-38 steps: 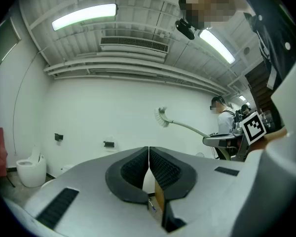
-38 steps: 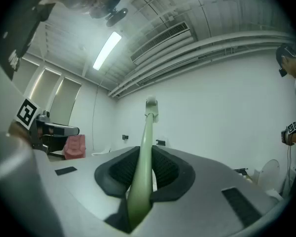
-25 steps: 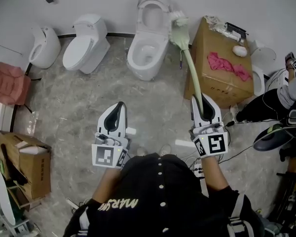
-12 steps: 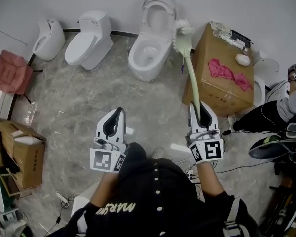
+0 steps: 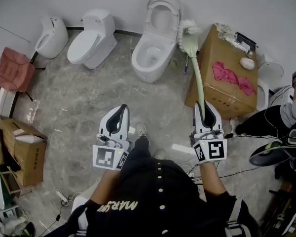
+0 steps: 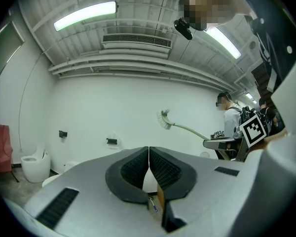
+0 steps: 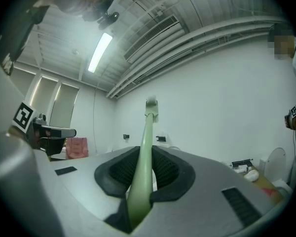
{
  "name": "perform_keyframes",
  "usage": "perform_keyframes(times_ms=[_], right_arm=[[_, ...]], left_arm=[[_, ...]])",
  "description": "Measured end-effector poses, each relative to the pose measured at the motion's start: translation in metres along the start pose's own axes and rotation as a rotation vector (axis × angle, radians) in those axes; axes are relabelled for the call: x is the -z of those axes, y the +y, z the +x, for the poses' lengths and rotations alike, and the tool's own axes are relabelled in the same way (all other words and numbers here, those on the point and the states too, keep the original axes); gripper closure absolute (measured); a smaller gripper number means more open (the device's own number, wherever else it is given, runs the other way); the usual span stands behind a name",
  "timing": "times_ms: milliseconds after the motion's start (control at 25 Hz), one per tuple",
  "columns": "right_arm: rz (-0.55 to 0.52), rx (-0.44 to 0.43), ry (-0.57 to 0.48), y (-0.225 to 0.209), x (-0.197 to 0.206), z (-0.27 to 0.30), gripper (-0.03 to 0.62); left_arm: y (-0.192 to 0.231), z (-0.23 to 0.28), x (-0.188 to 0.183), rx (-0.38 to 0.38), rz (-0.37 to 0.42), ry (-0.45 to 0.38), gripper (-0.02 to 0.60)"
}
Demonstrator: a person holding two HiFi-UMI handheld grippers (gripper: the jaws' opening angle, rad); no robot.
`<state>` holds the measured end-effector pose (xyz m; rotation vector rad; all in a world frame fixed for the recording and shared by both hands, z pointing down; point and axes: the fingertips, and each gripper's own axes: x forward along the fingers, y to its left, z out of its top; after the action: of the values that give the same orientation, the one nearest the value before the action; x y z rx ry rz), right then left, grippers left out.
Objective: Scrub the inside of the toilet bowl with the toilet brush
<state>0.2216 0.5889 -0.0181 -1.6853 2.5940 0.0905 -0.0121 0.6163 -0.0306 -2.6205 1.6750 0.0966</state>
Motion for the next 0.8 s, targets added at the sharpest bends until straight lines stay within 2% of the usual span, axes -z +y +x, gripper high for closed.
perform_keyframes(times_ms=[520, 800], right_arm=[[-0.027, 0.021, -0.014, -0.026, -0.004, 0.101, 0.508], [-0.038, 0.014, -0.022, -0.030, -0.003, 0.151, 0.508]], left_arm=[[0.057, 0.089, -0.009, 0.049, 0.023, -0.045, 0.555], [0.092, 0.124, -0.005, 0.043, 0.011, -0.050, 0.555]])
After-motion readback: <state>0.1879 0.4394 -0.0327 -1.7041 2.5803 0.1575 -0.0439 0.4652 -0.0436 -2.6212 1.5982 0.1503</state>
